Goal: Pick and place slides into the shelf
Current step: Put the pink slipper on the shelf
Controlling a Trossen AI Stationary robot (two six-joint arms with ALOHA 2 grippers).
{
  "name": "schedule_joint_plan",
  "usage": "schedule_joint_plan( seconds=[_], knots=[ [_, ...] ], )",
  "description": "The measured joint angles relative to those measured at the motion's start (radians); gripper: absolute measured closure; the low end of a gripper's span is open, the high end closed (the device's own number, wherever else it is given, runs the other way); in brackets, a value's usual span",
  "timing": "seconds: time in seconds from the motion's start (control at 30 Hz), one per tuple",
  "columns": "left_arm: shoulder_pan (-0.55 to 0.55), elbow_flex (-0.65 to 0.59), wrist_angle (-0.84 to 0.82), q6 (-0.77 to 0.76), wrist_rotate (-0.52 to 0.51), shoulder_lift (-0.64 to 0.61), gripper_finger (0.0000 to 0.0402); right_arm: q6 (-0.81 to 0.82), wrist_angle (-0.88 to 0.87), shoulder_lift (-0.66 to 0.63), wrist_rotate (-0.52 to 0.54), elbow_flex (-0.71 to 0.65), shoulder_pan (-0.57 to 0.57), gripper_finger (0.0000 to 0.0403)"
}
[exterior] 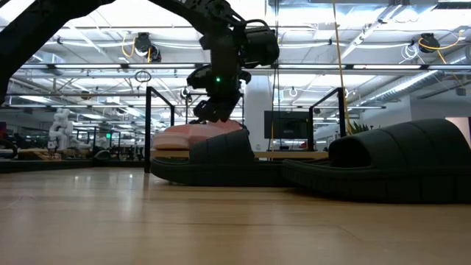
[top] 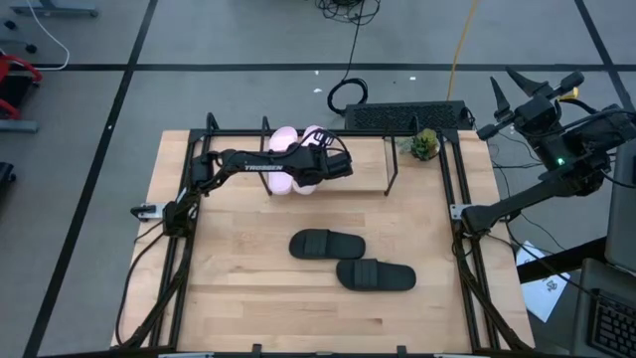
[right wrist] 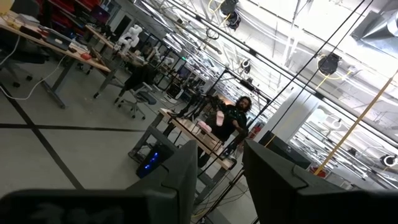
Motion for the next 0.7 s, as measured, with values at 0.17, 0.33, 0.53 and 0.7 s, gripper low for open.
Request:
schedule_joint_plan(
  seconds=[0.17, 0.33, 0.53, 0.7],
  knots=[
    [-0.005, 0.000, 0.000, -0.001, 0.006, 0.000, 0.0402, 0.001, 0.000, 0.000, 0.000, 0.000, 0.000, 0.0284],
    [-0.005, 0.000, 0.002, -0.003, 0.004, 0.000, 0.0401, 0.001, 0.000, 0.000, 0.000, 0.000, 0.000, 0.0284],
    [-0.002, 0.000, -0.001, -0.003, -0.003, 0.000, 0.0402, 0.001, 0.000, 0.000, 0.000, 0.000, 0.000, 0.0284],
    [0.003, 0.000, 0.000, -0.003, -0.007, 0.001, 0.0402, 0.001, 0.000, 0.000, 0.000, 0.000, 0.000, 0.0284]
  ],
)
